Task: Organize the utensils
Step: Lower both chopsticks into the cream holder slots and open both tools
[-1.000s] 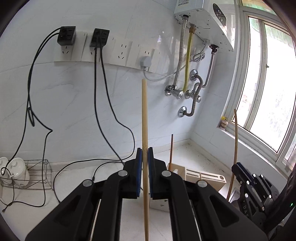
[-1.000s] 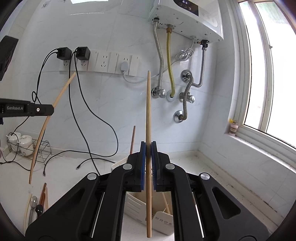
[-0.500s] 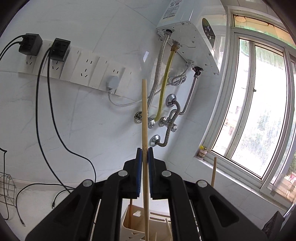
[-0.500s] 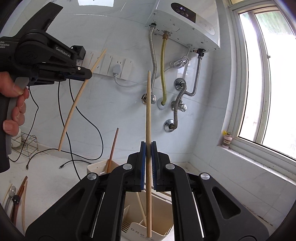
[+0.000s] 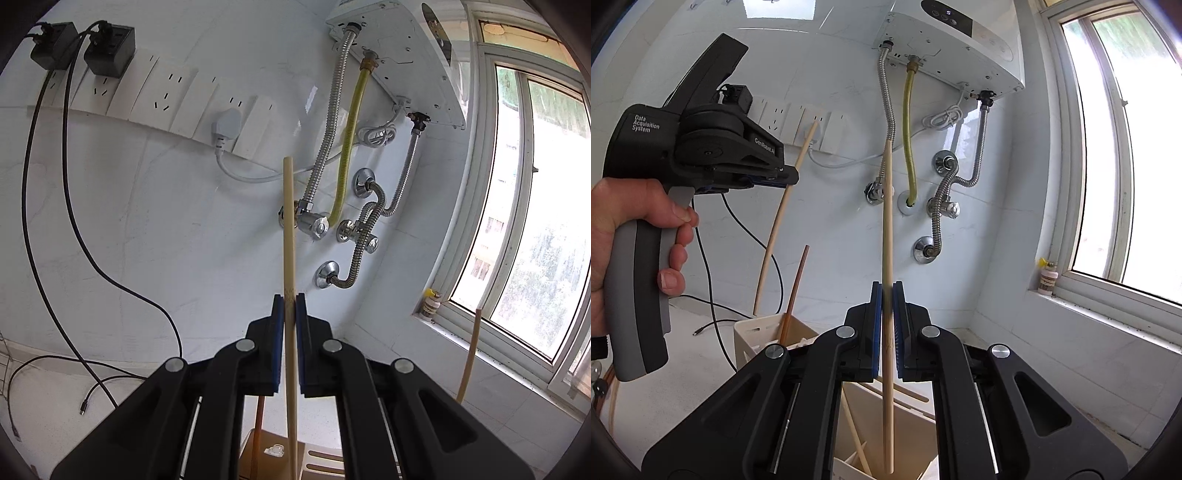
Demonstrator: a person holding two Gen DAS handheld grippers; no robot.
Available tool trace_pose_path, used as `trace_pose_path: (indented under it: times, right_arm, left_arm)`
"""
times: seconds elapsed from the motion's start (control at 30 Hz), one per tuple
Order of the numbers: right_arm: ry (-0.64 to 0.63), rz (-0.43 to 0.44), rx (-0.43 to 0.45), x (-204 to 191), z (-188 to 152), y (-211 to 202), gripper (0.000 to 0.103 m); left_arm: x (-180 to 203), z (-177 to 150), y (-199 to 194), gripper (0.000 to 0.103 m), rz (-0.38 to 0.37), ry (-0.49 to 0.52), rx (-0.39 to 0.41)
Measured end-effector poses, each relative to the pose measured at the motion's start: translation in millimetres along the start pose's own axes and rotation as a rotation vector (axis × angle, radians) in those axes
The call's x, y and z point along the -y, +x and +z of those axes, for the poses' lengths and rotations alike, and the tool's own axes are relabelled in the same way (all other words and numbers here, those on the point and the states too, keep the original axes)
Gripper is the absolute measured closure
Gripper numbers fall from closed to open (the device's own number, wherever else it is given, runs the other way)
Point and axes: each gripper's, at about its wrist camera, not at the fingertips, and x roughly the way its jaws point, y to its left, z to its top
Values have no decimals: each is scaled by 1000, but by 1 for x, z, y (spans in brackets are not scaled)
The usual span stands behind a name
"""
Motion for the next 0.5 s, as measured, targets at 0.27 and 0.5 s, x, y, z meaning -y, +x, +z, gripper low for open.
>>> trace_pose_path:
  times: [0.27,0.5]
  right_arm:
    - [23,29,-5,5,-10,6,98]
    - [28,54,-14,7,-16,11,97]
  left_arm:
    - [-5,-19,10,97,40,8,6]
    - [-11,-32,16,97,59,-10,-15]
